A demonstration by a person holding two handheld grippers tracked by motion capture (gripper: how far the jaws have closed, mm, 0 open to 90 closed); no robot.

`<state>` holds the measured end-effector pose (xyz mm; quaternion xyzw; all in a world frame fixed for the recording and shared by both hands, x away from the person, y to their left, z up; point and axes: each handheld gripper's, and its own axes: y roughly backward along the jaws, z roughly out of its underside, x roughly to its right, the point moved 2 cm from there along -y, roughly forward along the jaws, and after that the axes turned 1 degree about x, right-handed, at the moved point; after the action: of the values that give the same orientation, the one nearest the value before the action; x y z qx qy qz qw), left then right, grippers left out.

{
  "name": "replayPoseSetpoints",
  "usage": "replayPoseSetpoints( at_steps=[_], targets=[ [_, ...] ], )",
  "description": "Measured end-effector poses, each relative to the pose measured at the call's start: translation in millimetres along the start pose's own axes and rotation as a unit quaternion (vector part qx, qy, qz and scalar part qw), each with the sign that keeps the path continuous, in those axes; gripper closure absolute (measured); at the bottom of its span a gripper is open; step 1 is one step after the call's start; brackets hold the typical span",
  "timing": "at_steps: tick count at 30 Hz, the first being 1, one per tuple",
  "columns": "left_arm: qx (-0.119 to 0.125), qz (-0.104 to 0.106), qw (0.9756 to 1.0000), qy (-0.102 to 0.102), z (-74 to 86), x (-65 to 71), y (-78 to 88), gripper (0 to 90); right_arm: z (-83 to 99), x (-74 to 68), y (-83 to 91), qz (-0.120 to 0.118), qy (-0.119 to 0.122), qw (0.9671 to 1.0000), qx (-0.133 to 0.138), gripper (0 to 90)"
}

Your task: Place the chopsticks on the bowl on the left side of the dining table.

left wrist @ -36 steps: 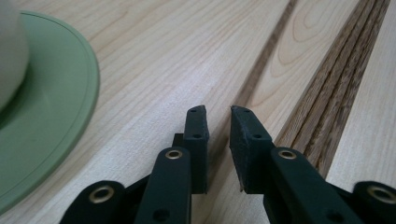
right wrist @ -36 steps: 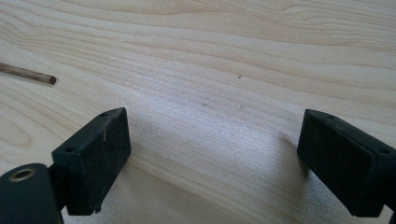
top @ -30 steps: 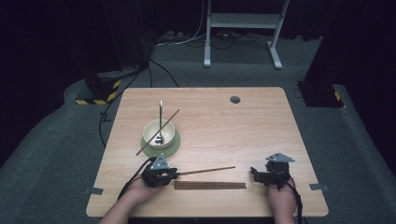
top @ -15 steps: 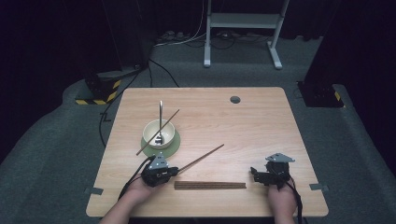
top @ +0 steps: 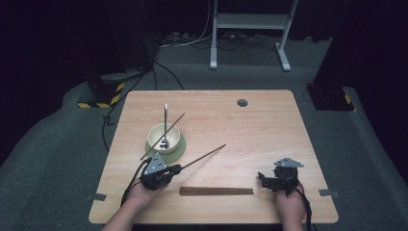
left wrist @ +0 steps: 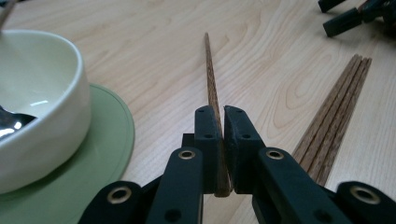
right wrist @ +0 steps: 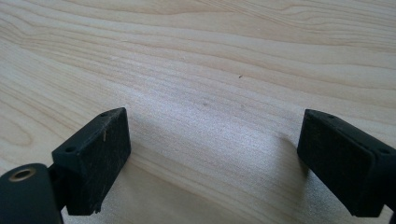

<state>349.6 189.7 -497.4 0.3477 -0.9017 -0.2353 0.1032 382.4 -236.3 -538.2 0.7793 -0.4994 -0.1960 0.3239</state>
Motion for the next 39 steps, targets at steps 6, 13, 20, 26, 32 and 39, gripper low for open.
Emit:
replayPoseSetpoints(
  at_steps=[6,13,20,26,32,39],
  targets=[
    [0.033,-0.012,0.9993,0.008,-5.0,-1.5,8.9,83.9,0.0,-0.1,-0.3,0.002,0.000,1.0000,0.002,9.8],
    [0.072,-0.029,0.9969,0.007,-11.8,-3.0,20.7,83.9,0.0,-0.1,-0.1,0.001,0.000,1.0000,0.001,9.7],
    [0.118,-0.047,0.9918,0.010,-17.9,-6.5,37.0,83.9,0.0,-0.2,-0.2,0.001,-0.001,1.0000,0.001,9.7],
    [0.136,-0.064,0.9886,0.013,-19.4,-12.6,45.8,83.9,0.0,-0.1,-0.2,0.001,0.000,1.0000,0.001,9.7],
    [0.145,-0.079,0.9861,0.019,-19.1,-18.5,52.7,83.9,0.0,-0.2,-0.2,0.002,0.000,1.0000,0.002,9.7],
    [0.155,-0.092,0.9832,0.029,-18.3,-25.1,58.2,83.9,0.0,-0.2,-0.2,0.001,0.000,1.0000,0.002,9.7]
  ],
)
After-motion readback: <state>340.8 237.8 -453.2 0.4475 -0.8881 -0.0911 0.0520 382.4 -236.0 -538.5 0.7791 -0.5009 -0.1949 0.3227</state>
